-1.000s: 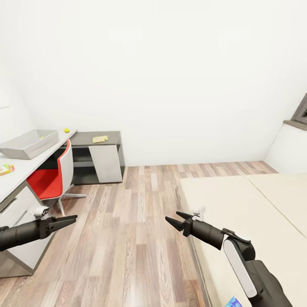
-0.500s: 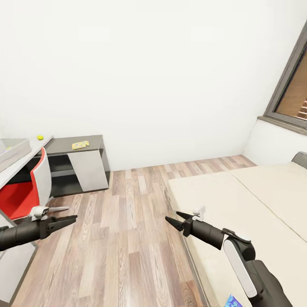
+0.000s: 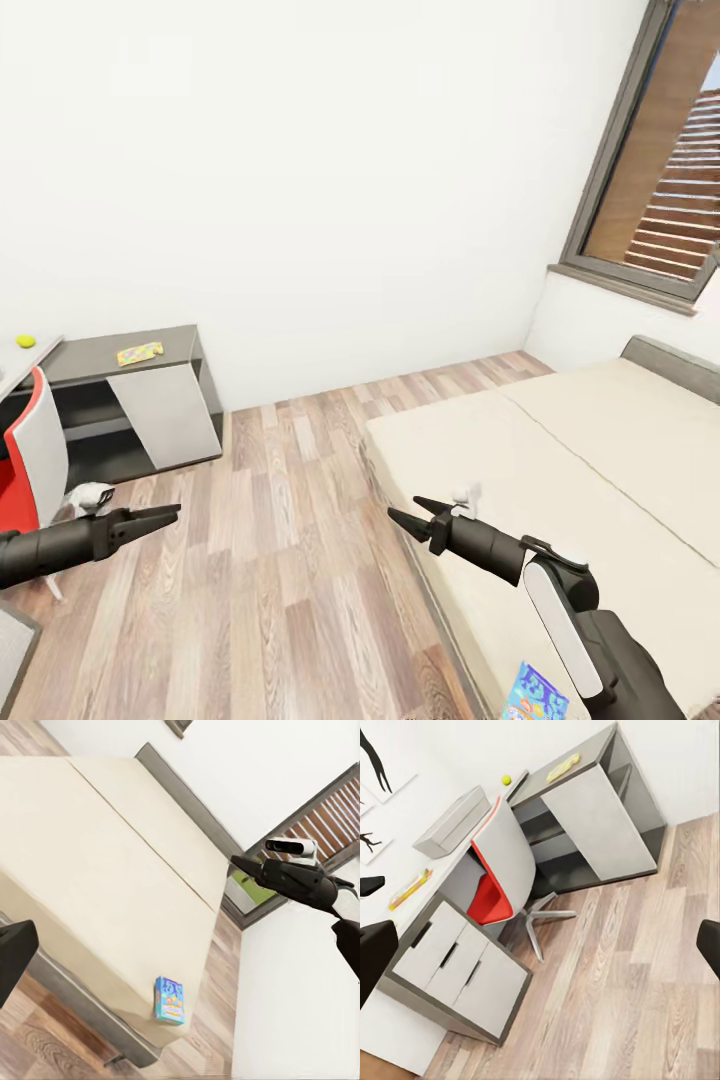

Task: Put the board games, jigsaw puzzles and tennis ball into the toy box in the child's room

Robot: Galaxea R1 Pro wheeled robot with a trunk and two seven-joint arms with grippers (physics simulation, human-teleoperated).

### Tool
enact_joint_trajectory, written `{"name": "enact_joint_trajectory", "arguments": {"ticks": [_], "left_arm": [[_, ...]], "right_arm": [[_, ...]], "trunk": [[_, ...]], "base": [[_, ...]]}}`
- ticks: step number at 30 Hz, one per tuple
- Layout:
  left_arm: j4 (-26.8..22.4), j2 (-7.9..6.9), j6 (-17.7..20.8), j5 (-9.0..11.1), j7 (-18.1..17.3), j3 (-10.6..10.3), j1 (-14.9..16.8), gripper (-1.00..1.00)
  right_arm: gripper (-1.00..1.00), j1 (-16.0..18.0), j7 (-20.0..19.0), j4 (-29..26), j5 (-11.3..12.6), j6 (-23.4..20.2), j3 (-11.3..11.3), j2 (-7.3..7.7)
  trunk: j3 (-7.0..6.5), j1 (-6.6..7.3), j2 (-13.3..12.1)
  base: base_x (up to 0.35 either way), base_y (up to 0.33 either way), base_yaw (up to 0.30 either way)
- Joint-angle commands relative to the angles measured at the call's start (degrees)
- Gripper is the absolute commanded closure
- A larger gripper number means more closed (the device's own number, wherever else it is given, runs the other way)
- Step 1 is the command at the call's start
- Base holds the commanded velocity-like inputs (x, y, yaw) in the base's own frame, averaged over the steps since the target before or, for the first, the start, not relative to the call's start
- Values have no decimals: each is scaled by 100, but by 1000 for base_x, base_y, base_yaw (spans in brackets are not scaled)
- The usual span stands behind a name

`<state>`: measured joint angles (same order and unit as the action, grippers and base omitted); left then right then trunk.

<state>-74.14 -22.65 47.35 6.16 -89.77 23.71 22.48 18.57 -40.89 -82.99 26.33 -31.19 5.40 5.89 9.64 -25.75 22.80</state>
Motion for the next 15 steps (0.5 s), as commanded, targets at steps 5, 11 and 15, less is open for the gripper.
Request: {"name": "enact_joint_trajectory", "arguments": {"ticks": [5,11,15], "left_arm": [[-1,-3,63,-1,-23,2,2,-100],[1,-3,64,-1,-23,2,4,-100],[2,-3,67,-1,-23,2,3,-100]], "right_arm": [[-100,7,11,1,48,-44,5,0],[-100,7,11,2,48,-43,5,0],[-100,7,11,2,48,-44,5,-1]], "trunk": [[12,-3,12],[12,-3,12],[12,-3,12]], "base": [[-16,234,-281],[-64,260,-281],[-83,267,-281]]}}
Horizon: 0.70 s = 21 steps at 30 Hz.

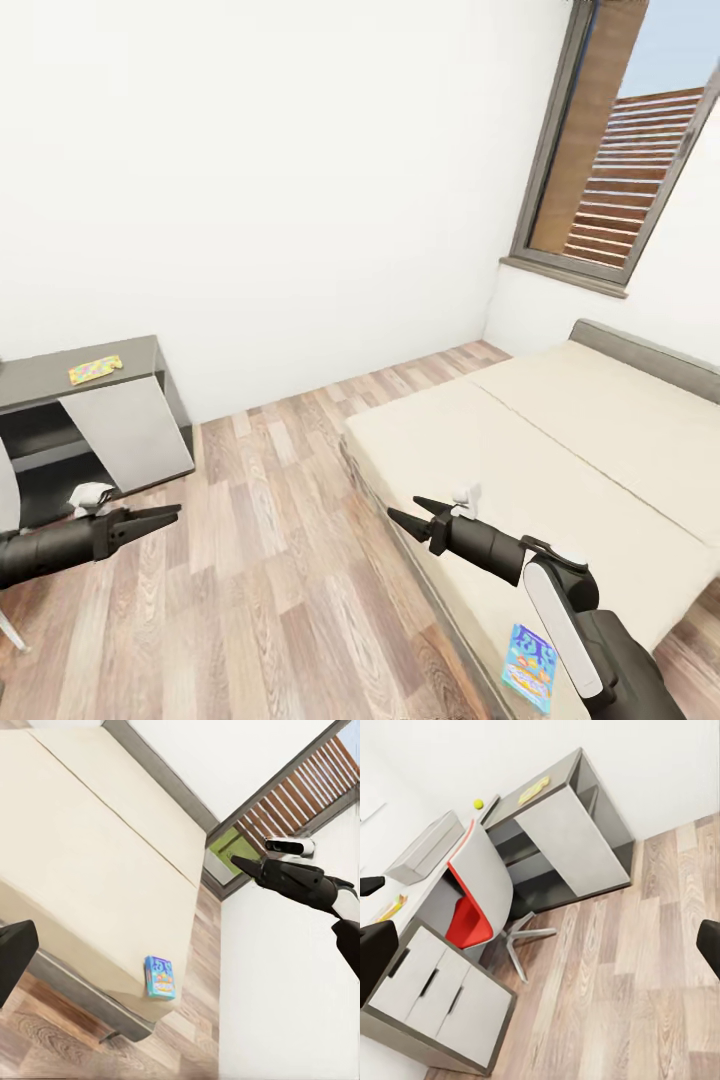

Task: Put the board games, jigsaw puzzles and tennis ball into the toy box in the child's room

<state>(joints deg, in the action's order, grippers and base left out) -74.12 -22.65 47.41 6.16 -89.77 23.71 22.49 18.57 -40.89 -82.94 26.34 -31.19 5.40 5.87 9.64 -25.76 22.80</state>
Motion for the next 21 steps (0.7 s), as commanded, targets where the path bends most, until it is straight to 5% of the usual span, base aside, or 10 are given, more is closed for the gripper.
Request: {"name": "enact_joint_trajectory", "arguments": {"ticks": [1,21], "left_arm": [[-1,-2,60,0,-23,2,2,-100],[3,-4,59,0,-23,2,1,-100]], "right_arm": [[-100,7,11,-3,47,-45,5,2],[-100,7,11,6,47,-45,5,1]], "trunk": [[12,-3,12],[12,-3,12]], "base": [[-87,268,-281],[-65,255,-281]]}}
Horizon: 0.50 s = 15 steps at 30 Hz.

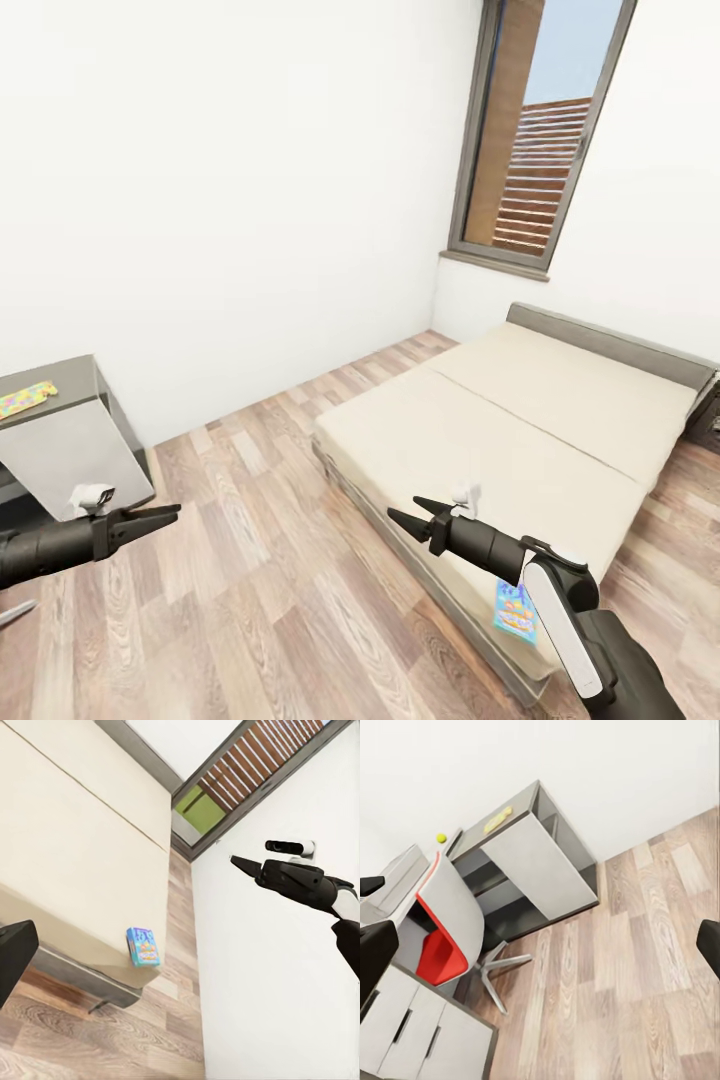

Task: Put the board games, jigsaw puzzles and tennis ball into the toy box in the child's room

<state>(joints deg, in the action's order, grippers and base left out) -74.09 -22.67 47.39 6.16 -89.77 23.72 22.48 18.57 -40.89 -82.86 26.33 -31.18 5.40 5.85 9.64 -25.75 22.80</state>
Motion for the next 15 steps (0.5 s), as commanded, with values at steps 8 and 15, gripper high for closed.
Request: {"name": "enact_joint_trajectory", "arguments": {"ticks": [8,15], "left_arm": [[0,-8,60,-1,-23,2,2,-100],[0,-8,60,-1,-23,2,2,-100]], "right_arm": [[-100,7,11,-2,48,-45,5,-4],[-100,7,11,-2,48,-42,5,-5]], "trunk": [[12,-3,12],[11,-3,12]], "base": [[-4,139,-281],[0,88,-281]]}}
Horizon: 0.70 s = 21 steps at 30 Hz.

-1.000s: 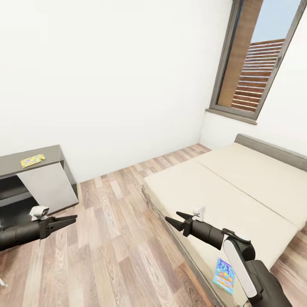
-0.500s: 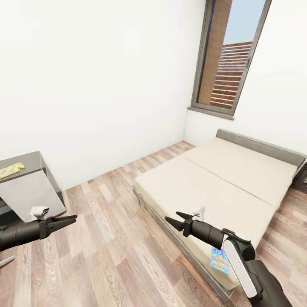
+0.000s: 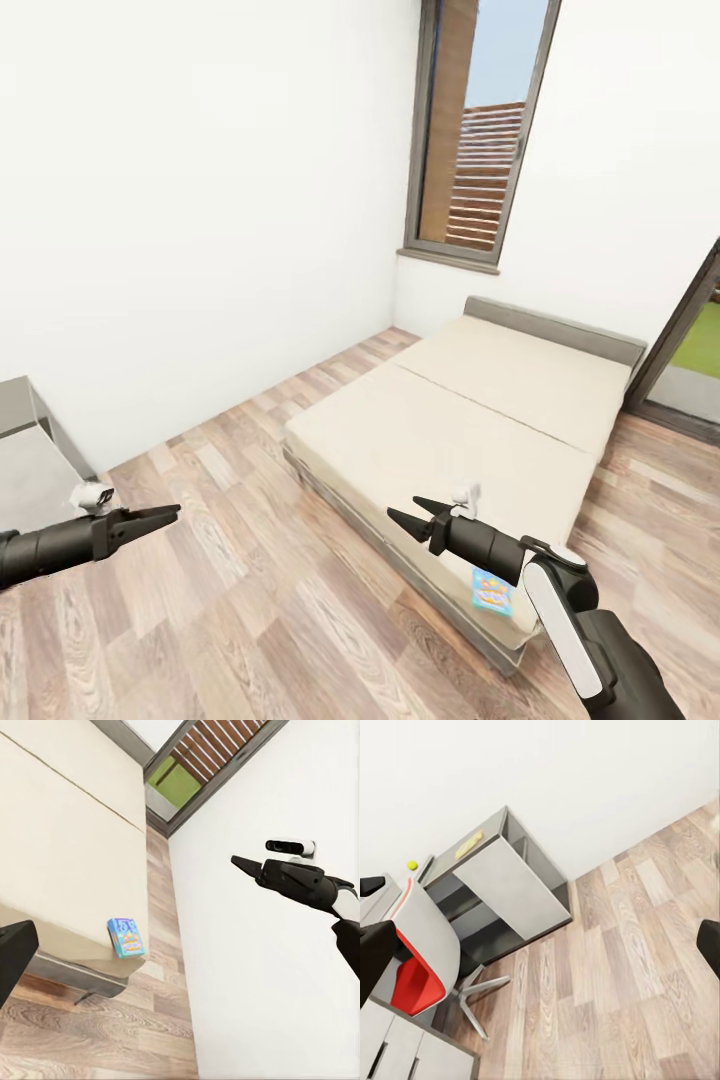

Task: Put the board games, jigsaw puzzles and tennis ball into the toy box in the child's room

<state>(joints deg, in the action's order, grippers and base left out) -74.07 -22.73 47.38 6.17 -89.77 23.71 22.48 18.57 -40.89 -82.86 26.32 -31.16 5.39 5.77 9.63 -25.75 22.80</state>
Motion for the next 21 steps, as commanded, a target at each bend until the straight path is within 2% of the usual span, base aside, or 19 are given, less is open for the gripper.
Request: {"name": "enact_joint_trajectory", "arguments": {"ticks": [1,21], "left_arm": [[-2,-2,61,-2,-23,2,2,-100],[-2,-3,52,-2,-23,2,2,-100]], "right_arm": [[-100,7,11,-2,49,-45,6,3],[-100,7,11,-2,49,-46,6,13]], "trunk": [[11,-3,12],[-31,-3,12]], "base": [[0,55,-281],[0,9,-281]]}}
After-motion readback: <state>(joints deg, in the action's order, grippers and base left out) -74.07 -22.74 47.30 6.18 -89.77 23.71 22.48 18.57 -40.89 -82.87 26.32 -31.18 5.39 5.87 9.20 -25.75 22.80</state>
